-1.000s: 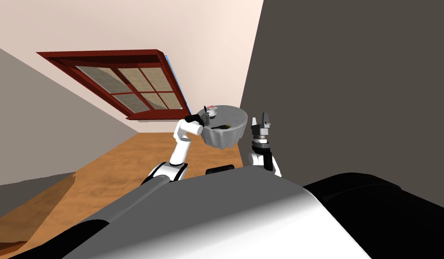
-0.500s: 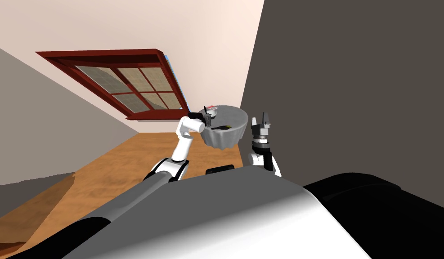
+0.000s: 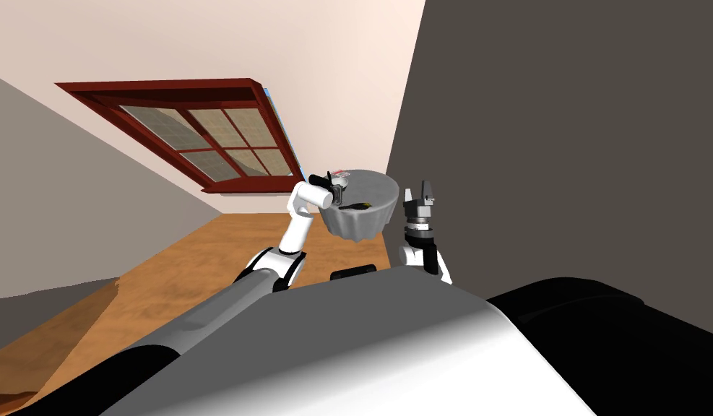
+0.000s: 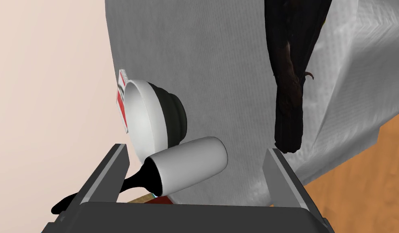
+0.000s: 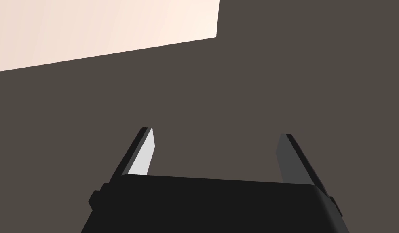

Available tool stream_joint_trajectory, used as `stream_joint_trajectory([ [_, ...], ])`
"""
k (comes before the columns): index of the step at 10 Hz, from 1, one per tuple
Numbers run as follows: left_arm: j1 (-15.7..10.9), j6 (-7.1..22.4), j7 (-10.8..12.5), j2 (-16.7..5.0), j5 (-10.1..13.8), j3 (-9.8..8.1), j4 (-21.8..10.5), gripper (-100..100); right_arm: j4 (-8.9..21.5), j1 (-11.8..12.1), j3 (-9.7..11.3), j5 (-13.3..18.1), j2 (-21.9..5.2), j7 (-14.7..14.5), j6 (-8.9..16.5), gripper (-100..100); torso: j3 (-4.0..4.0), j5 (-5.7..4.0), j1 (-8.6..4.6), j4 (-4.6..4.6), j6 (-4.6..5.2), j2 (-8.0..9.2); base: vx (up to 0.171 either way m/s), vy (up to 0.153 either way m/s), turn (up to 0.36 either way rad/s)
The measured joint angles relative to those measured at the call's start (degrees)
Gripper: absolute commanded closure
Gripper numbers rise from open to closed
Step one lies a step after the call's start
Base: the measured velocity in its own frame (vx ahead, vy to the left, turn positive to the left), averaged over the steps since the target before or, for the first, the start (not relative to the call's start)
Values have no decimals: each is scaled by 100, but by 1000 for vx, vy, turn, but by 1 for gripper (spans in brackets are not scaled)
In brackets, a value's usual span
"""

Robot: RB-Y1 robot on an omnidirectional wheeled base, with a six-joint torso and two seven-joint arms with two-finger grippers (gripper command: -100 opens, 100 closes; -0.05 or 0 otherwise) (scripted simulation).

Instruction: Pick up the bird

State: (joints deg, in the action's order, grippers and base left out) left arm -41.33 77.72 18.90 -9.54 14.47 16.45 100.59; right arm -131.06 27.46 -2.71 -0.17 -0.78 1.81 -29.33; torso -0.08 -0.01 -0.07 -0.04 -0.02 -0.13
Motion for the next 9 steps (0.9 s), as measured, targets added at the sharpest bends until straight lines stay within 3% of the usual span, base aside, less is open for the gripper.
stream_joint_trajectory([
  [4,-270,631,167,93,187,76,-219,-100,0,0,0,0,0,0,0,0,2,1,3,0,-1,4,31,-7,2],
  [9,-725,1424,416,281,563,198,-740,-100,0,0,0,0,0,0,0,0,-3,0,-2,-2,-1,-5,50,-16,-2],
])
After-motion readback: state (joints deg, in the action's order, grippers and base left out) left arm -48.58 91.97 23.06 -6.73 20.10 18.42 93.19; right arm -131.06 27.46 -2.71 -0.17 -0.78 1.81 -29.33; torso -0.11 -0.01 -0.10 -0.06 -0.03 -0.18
